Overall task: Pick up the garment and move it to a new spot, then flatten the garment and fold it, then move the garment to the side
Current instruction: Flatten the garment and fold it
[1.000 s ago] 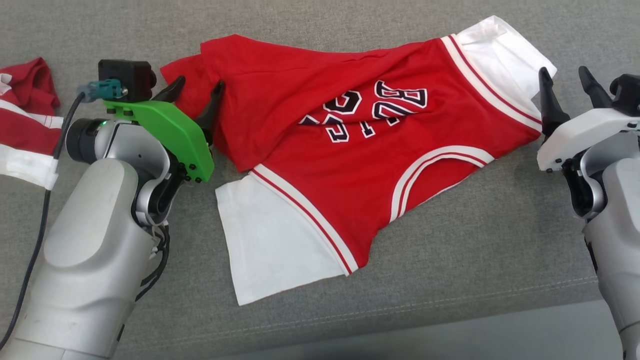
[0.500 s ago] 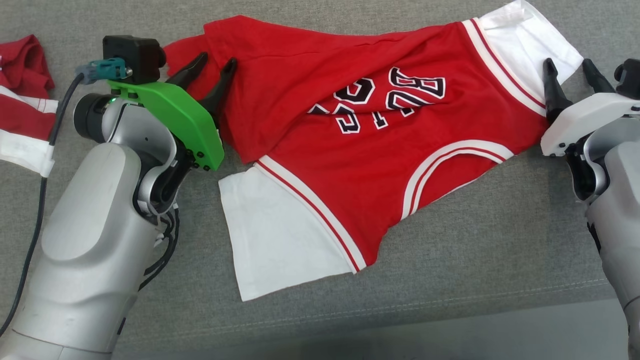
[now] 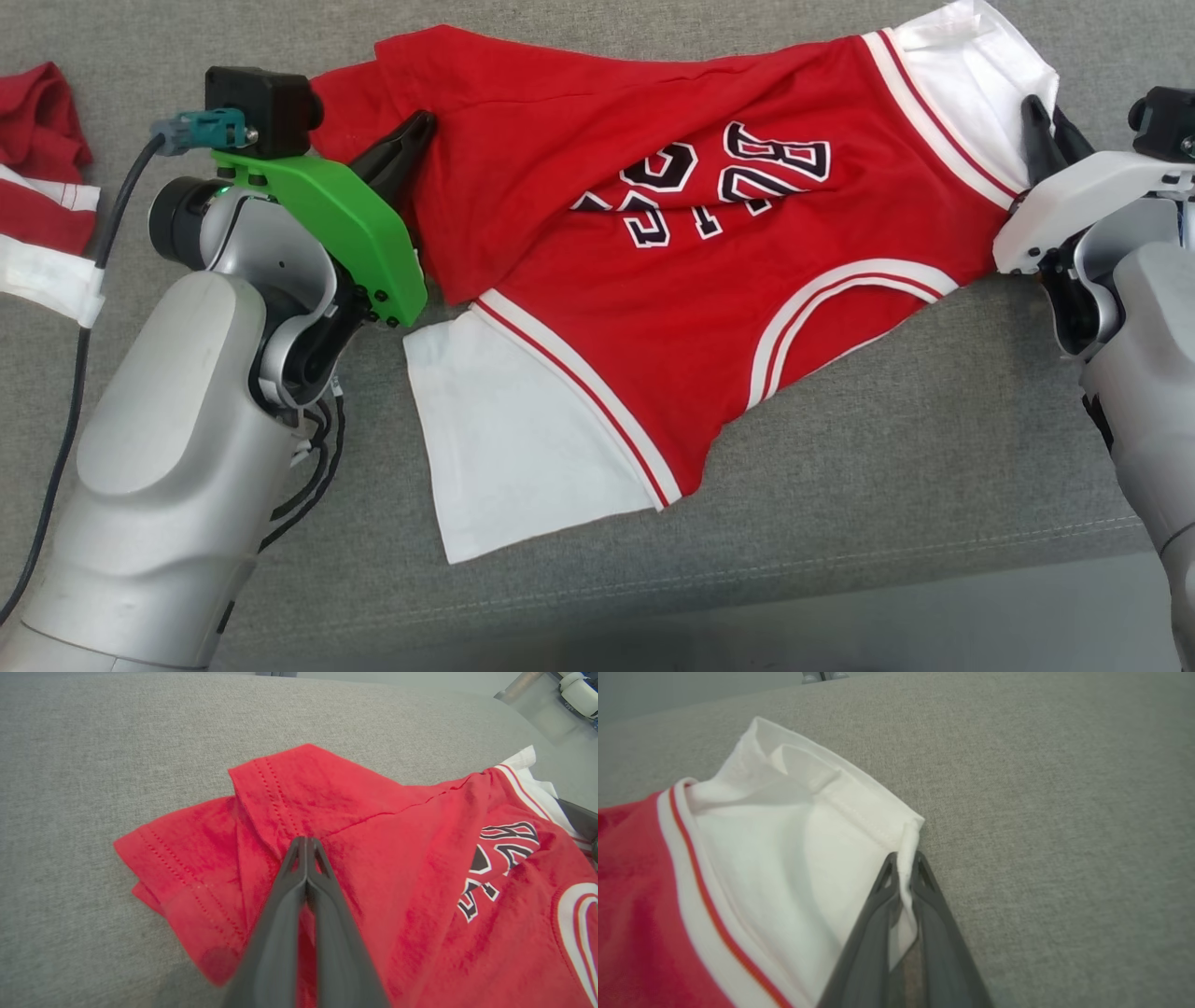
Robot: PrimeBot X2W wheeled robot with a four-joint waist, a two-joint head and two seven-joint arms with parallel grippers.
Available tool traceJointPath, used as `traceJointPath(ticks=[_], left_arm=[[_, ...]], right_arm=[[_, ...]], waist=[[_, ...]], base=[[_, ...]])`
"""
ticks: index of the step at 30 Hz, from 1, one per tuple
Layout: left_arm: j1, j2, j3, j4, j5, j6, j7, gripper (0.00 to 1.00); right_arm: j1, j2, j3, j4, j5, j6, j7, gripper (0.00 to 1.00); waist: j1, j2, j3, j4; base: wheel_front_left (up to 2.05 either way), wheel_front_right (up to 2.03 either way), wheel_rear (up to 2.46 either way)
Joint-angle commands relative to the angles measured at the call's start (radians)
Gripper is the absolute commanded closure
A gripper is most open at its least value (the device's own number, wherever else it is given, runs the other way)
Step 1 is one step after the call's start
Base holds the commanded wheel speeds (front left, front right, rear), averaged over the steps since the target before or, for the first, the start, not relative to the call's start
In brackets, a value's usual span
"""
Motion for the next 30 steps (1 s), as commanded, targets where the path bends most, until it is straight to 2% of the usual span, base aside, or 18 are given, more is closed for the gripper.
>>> traceJointPath(ticks=[1,13,21,25,27,28,30], left_arm=[[0.005,0.003,0.003,0.006,-0.002,0.000,-0.008,1.00],[0.003,0.020,0.008,0.002,0.014,0.012,-0.044,1.00],[0.032,0.032,0.023,-0.013,0.004,0.038,-0.060,1.00],[0.049,0.029,0.041,-0.030,0.006,0.055,-0.103,1.00],[0.065,0.029,0.055,-0.040,0.013,0.072,-0.140,0.50],[0.078,0.027,0.062,-0.049,0.017,0.082,-0.164,0.00],[0.106,0.024,0.078,-0.064,0.020,0.099,-0.211,0.00]], right_arm=[[0.003,0.001,0.015,0.014,0.015,-0.002,-0.010,1.00],[0.004,-0.024,0.072,0.027,0.062,-0.002,-0.068,1.00],[-0.002,-0.033,0.101,0.051,0.089,-0.002,-0.086,1.00],[0.002,-0.038,0.109,0.060,0.099,-0.002,-0.092,1.00],[0.008,-0.040,0.113,0.066,0.103,-0.002,-0.097,1.00],[0.012,-0.040,0.115,0.069,0.106,-0.002,-0.098,1.00],[0.019,-0.040,0.117,0.074,0.110,-0.002,-0.101,1.00]], waist=[[-0.0001,0.0000,-0.001,-0.003],[-0.0001,0.0000,-0.026,-0.011],[-0.0001,0.0000,-0.042,-0.004],[-0.0001,0.0000,-0.054,0.002],[-0.0001,0.0000,-0.063,0.007],[-0.0001,0.0000,-0.069,0.009],[-0.0001,0.0000,-0.081,0.013]], base=[[0.00,0.00,0.00],[0.00,0.00,0.00],[0.00,0.00,0.00],[0.00,0.00,0.00],[0.00,0.00,0.00],[0.00,0.00,0.00],[0.00,0.00,0.00]])
